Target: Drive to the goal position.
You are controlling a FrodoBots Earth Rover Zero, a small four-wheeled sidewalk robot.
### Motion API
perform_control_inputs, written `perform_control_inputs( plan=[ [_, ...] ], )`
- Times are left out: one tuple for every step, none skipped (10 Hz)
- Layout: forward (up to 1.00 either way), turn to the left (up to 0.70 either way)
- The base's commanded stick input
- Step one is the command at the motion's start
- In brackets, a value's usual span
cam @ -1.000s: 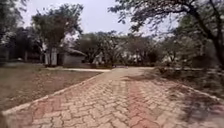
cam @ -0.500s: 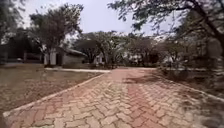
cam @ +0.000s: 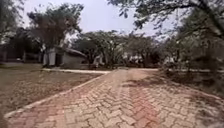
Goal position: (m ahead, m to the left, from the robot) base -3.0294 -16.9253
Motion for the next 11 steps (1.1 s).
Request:
perform_control_inputs(
  plan=[
    [0.70, 0.00],
    [0.70, 0.00],
    [0.70, 0.00],
    [0.70, 0.00],
    [0.70, 0.00],
    [0.70, 0.00],
    [0.70, 0.00],
    [0.70, 0.00],
    [0.70, 0.00],
    [0.70, 0.00],
    [0.70, 0.00]
  ],
)
